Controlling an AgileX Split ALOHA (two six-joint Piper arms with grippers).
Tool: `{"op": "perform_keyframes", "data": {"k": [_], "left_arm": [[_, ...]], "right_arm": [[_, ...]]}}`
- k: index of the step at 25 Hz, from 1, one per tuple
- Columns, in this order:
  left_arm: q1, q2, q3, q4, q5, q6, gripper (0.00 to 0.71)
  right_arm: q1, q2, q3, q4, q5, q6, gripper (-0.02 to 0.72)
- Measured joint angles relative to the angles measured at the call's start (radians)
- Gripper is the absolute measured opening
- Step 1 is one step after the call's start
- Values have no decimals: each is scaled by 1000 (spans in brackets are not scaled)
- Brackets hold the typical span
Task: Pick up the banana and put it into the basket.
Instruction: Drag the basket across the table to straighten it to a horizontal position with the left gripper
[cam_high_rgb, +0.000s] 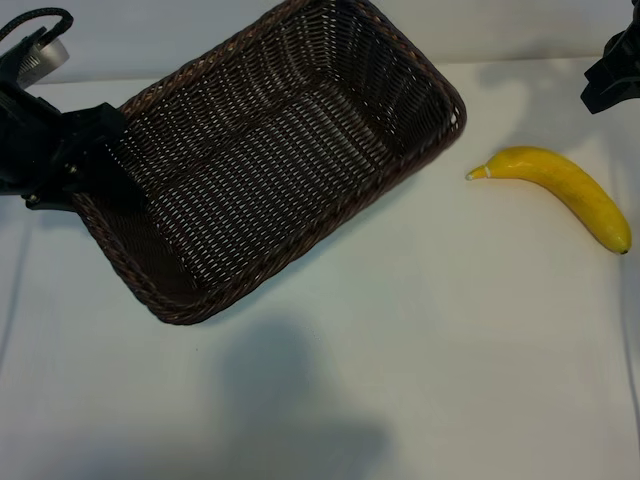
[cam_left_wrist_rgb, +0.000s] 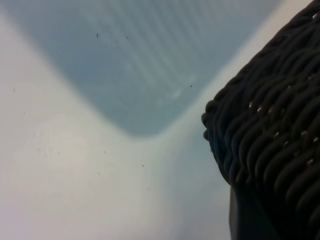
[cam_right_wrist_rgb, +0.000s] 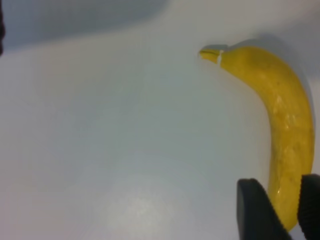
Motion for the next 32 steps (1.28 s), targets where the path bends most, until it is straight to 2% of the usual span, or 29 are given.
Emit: {"op": "perform_keyframes", "data": {"k": [9,14,22,32], "left_arm": [[0,0,-127,12,27,124,303],[0,0,-184,66,45,163,303],[0,0,-199,129,40,305,303],[0,0,-200,125,3,283,302]], "right_arm": [[0,0,0,0,2,0,251],[0,0,0,0,3,0,251],[0,0,0,0,4,0,251],[0,0,0,0,11,0,251]]}}
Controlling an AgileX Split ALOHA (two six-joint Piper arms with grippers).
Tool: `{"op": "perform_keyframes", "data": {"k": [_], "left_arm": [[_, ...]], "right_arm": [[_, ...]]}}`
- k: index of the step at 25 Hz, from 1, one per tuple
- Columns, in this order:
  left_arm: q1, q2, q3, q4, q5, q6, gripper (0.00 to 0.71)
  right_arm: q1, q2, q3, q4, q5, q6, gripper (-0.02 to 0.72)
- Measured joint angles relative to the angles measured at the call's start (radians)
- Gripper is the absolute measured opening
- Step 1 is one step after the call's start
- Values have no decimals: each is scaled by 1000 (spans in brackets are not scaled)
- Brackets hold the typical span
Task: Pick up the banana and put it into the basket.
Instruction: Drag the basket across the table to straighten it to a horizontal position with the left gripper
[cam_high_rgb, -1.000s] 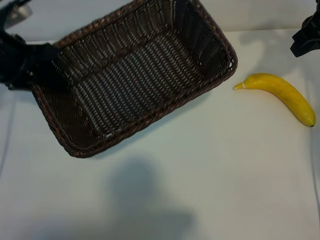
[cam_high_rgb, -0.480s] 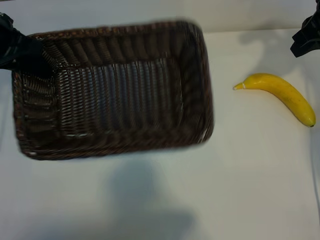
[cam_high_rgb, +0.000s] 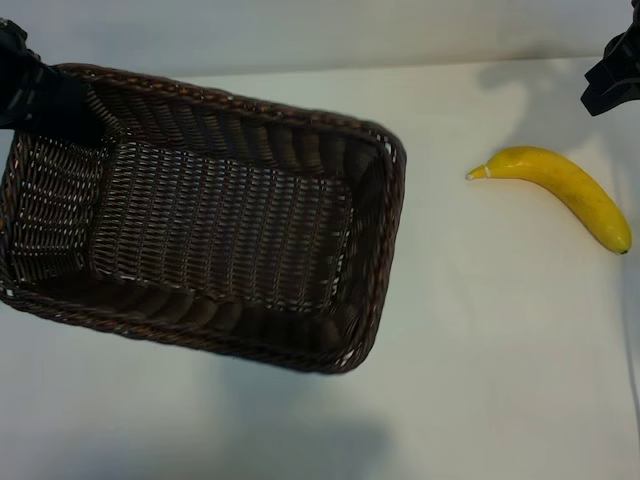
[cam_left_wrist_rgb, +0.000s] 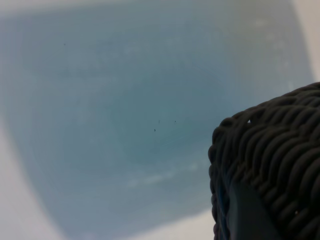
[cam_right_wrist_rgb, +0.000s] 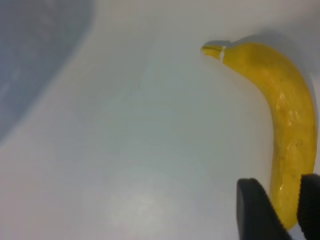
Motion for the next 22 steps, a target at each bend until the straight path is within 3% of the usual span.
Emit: {"op": "perform_keyframes", "data": {"k": [9,17,22], "left_arm": [[-4,17,-1,-55,-25,-104,302],[-122,182,-2,-76,-90,-118,302],[-162,274,-2,-144,-154,-128,302]], "right_arm": [[0,0,0,0,0,0,250],[0,0,0,0,1,0,250],[0,0,0,0,1,0,250]]}}
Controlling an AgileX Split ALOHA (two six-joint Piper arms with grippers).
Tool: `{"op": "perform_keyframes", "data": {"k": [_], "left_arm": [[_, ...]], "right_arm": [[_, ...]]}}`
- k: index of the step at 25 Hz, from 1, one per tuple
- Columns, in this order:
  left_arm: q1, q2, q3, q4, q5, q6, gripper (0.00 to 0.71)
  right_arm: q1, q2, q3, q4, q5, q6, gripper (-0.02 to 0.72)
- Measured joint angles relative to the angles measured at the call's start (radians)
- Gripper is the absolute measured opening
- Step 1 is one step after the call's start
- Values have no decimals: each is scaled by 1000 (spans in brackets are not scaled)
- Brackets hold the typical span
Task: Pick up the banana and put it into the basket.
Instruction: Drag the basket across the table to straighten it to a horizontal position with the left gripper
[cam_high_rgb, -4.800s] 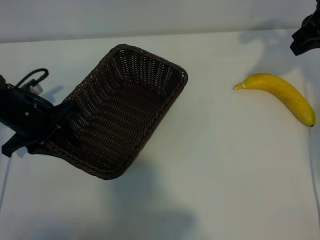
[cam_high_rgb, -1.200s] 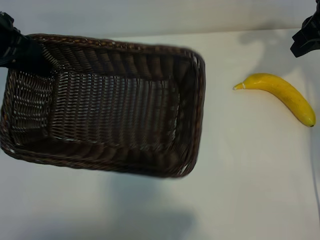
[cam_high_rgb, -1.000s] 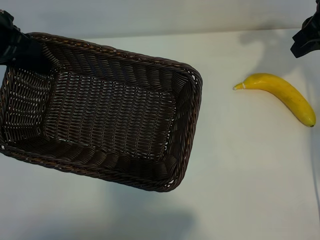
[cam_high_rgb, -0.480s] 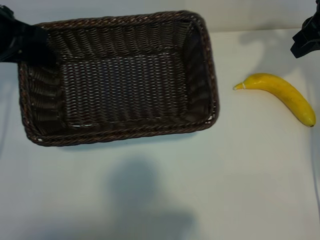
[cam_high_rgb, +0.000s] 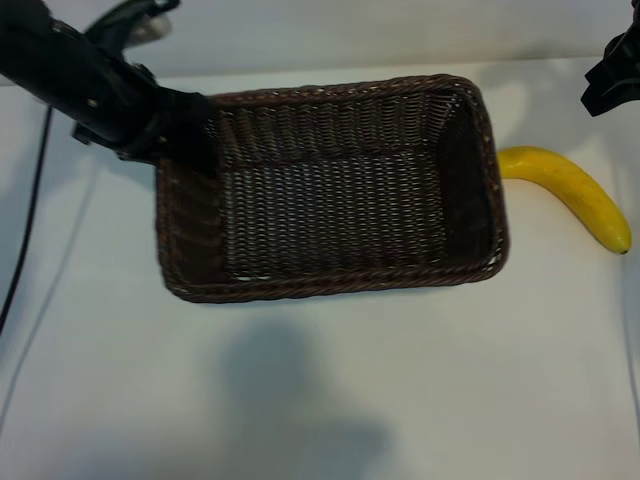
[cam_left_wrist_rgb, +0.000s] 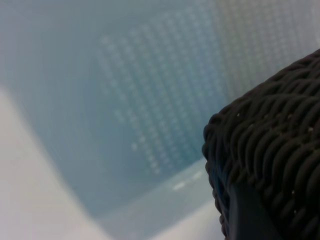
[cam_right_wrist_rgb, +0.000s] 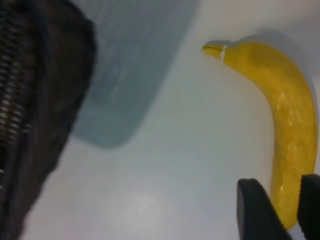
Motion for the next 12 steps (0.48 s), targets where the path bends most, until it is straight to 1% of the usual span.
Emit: {"op": "perform_keyframes", "data": {"k": [5,12], "left_arm": [[-29,77,-27,-17,-8,-5,302],[-51,158,-167,-22,47,-49,302]], "right_arm": [[0,0,0,0,0,0,250],[0,0,0,3,1,0,250]]}}
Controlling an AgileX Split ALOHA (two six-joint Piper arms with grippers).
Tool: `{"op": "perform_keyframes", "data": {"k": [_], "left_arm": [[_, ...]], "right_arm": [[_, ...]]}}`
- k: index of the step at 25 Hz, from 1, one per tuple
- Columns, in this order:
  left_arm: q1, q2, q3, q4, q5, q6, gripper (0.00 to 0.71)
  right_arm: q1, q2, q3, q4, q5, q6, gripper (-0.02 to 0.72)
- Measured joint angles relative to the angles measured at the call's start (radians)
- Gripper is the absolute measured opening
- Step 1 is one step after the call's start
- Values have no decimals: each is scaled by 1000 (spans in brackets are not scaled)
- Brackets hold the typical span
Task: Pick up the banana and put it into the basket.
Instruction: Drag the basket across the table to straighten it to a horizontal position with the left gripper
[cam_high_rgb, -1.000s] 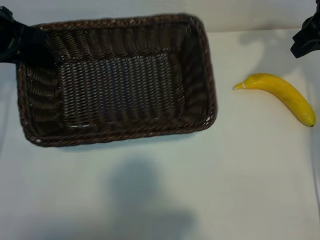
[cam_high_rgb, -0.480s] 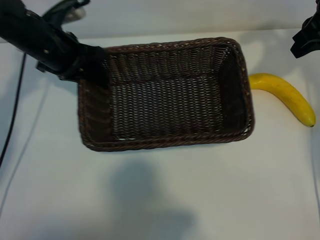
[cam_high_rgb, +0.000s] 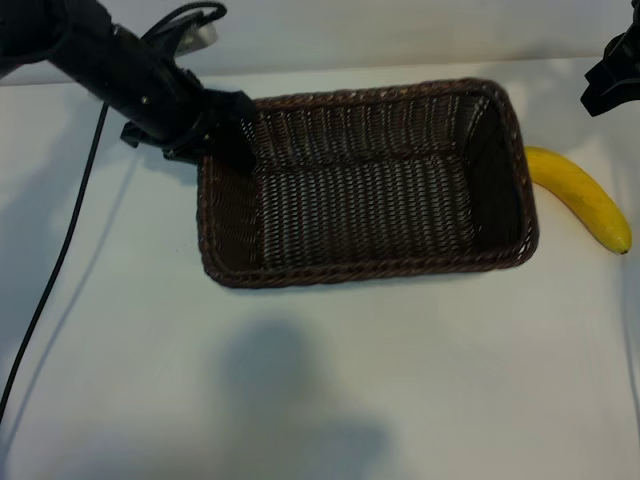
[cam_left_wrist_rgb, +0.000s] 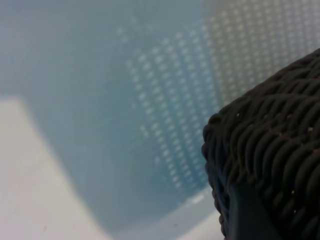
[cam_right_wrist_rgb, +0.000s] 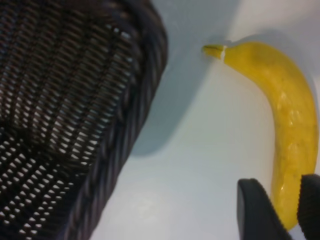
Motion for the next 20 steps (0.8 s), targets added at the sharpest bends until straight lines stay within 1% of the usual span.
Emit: {"op": "perform_keyframes", "data": {"k": [7,15,20], "left_arm": [[-16,82,-100,5,68,-21,302],[-23,168,-112,23,57,-29,302],[-26,184,-112,44,58,-29,302]], "right_arm": [[0,0,0,0,0,0,250],[0,0,0,0,0,0,250],[0,0,0,0,0,0,250]]}}
